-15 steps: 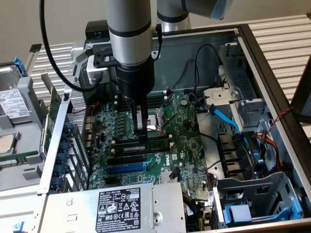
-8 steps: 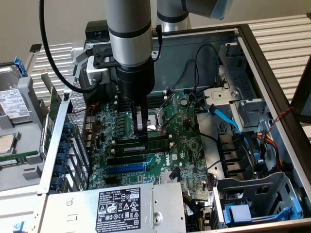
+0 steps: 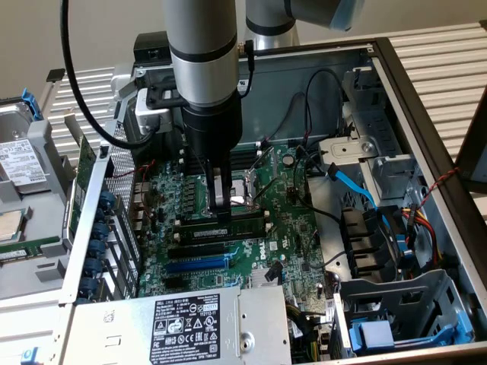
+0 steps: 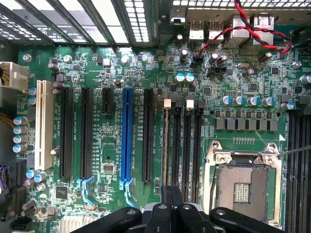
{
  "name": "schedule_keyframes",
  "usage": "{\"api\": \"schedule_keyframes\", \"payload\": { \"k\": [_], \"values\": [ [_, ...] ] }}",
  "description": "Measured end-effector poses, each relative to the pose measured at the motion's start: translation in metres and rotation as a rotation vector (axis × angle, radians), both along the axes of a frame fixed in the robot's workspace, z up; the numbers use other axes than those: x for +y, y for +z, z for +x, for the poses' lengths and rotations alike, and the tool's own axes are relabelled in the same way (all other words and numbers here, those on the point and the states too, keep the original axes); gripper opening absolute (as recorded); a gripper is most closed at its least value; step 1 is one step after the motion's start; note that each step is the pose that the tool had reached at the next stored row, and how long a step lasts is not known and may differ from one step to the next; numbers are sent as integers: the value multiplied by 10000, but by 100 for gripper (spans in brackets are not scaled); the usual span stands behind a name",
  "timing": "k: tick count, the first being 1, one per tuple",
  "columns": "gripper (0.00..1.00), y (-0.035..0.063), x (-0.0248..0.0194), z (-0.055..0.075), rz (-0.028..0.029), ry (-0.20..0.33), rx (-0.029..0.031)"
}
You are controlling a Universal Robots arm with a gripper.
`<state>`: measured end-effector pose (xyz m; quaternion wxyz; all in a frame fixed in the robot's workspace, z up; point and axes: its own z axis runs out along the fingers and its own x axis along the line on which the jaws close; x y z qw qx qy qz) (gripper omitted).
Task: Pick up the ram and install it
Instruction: 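Press down the ram until it locks into place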
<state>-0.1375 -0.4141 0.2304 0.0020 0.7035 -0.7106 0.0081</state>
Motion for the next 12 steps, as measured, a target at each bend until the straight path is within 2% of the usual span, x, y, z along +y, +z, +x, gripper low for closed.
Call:
{"api": "schedule_keyframes", "payload": {
  "k": [3,8,12],
  "values": [
    [11,0,-11,0,33,0,0],
    [11,0,-27,0,132,0,0],
    [11,0,-35,0,180,0,0]
  ]
}}
